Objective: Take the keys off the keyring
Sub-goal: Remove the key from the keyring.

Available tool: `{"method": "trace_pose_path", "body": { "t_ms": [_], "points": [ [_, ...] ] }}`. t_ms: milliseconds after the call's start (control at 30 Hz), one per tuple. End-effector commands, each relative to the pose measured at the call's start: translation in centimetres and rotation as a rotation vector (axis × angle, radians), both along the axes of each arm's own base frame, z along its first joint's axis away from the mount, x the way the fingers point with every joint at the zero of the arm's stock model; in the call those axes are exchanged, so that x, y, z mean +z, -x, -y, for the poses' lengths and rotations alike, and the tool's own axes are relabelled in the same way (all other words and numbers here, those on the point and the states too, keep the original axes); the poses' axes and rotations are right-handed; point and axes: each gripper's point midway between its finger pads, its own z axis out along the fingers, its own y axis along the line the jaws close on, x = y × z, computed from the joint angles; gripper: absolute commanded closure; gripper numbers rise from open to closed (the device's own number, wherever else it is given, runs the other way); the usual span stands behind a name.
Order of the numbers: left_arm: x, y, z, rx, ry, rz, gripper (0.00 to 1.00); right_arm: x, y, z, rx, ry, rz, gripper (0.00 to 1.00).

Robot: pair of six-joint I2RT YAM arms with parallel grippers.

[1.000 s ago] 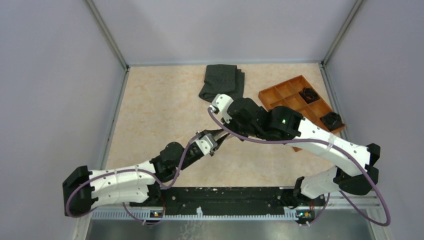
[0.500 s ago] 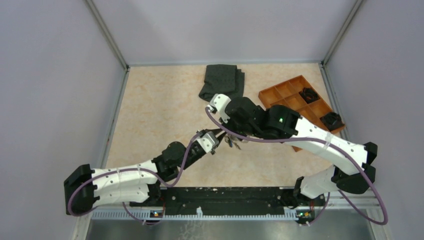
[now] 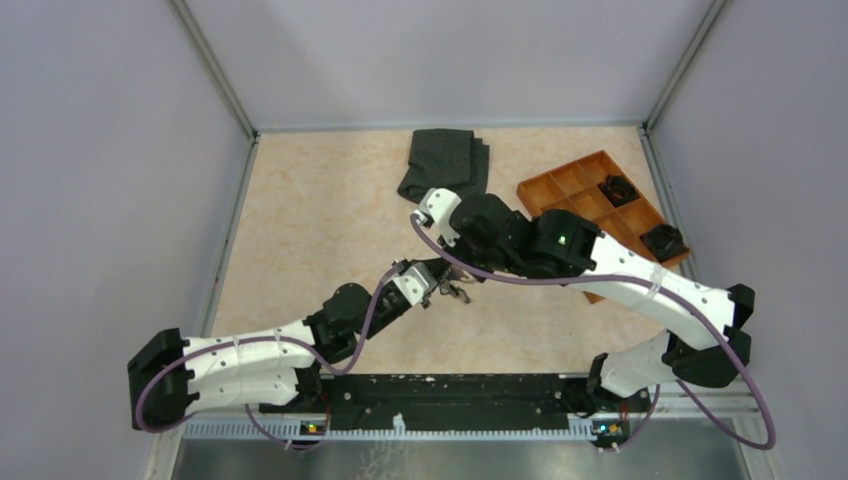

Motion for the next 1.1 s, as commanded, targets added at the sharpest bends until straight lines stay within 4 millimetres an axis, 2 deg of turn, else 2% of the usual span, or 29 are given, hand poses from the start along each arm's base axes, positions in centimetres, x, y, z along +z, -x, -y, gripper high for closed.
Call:
{"method": "trace_pose_path", "body": {
  "t_ms": [0,67,367,667,800,1067],
  "points": [
    [2.8,-0.1,-0.1,0.01,0.074,0.046,0.95,2.8,-0.2,-1.2,-0.004,-0.091,0.036,1.0],
    [2.7,-0.2,-0.1,0.013,0.07,0.046,1.0,2.8,-0.3,-1.0,-0.012,-0.084,0.042,1.0],
    [2.5,0.2,-0.2,0.001,0.065,0.052,1.0,3.3,-1.8,1.4,-0.136,-0.054,0.11,1.0],
    [3.1,0.5,-1.6,0.011,0.135,0.059,1.0,1.3,-2.4,3.0,-0.181,-0.019,0.09,1.0],
    [3.6,0.7,-2.4,0.021,0.164,0.067,1.0,1.1,-2.6,3.4,-0.194,-0.021,0.089,1.0],
    [3.2,0.7,-2.2,0.017,0.165,0.056,1.0,1.4,-2.1,2.3,-0.145,-0.06,0.063,1.0]
  ]
}}
